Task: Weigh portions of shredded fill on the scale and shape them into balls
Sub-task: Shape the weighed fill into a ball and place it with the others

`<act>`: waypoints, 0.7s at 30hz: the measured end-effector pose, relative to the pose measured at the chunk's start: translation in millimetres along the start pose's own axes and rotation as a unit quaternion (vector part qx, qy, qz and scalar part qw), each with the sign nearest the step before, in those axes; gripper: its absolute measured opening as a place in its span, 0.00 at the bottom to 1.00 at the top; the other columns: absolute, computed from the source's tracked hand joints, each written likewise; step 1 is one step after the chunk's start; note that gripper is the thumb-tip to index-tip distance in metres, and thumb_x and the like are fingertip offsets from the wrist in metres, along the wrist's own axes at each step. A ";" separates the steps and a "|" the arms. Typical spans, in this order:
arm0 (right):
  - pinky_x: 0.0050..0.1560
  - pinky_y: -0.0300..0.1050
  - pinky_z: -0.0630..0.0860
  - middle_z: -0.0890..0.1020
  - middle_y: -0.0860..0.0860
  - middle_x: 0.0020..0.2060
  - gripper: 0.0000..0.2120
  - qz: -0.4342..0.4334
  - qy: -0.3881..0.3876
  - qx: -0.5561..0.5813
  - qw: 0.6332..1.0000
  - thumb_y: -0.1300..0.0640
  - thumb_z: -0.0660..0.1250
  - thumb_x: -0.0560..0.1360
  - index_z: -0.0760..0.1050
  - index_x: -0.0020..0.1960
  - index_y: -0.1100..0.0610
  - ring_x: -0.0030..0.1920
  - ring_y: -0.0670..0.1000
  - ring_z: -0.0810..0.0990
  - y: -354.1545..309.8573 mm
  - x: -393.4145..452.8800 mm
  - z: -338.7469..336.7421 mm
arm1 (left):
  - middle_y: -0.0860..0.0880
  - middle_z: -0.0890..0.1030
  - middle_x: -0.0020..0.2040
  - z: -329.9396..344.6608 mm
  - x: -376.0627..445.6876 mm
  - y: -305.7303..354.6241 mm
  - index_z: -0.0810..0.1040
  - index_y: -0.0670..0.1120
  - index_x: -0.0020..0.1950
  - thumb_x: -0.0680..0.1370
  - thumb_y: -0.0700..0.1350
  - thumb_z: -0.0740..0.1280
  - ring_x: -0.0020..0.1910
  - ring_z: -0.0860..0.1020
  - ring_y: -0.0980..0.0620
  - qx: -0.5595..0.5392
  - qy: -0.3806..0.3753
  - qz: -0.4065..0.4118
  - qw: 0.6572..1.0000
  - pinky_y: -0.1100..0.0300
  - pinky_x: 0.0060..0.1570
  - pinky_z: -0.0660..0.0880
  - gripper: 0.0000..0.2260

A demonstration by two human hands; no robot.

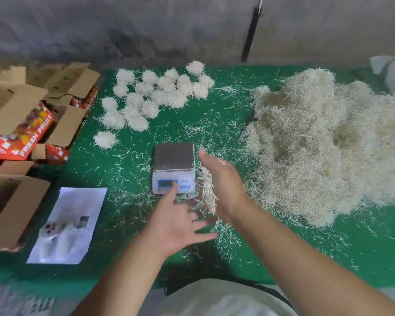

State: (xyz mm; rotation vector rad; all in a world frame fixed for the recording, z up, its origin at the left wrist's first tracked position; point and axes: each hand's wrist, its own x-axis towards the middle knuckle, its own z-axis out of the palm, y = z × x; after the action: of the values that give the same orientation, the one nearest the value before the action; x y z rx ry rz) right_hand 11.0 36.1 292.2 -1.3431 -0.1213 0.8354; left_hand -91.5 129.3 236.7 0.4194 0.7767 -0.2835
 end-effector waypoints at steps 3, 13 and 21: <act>0.50 0.57 0.78 0.87 0.47 0.45 0.33 -0.119 -0.026 -0.189 0.975 0.26 0.56 0.81 0.82 0.49 0.54 0.45 0.51 0.85 5.9 -4.2 3.2 | 0.35 0.73 0.75 16.2 -2.9 -11.1 0.74 0.52 0.72 0.80 0.67 0.64 0.66 0.78 0.28 -0.102 -0.062 0.024 0.993 0.24 0.64 0.69 0.27; 0.69 0.41 0.71 0.80 0.43 0.63 0.15 -0.227 0.037 -0.245 0.942 0.46 0.59 0.87 0.78 0.68 0.47 0.67 0.42 0.76 56.0 -1.9 -1.8 | 0.51 0.88 0.46 63.3 -1.7 -7.7 0.85 0.53 0.49 0.82 0.52 0.66 0.52 0.85 0.50 0.135 0.222 0.337 0.905 0.54 0.49 0.79 0.09; 0.63 0.56 0.81 0.86 0.45 0.55 0.23 0.003 0.103 0.079 0.992 0.35 0.70 0.77 0.77 0.67 0.44 0.56 0.48 0.86 42.1 -12.1 -30.6 | 0.58 0.86 0.44 55.6 4.7 10.3 0.86 0.58 0.44 0.79 0.52 0.66 0.49 0.84 0.53 0.171 0.246 0.430 0.852 0.49 0.55 0.79 0.09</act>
State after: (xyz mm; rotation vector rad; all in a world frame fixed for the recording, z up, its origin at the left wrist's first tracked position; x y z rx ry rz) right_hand -0.8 3.9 251.2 -1.2722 0.1076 0.6917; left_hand -50.0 112.1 271.4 1.1613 0.9581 0.5664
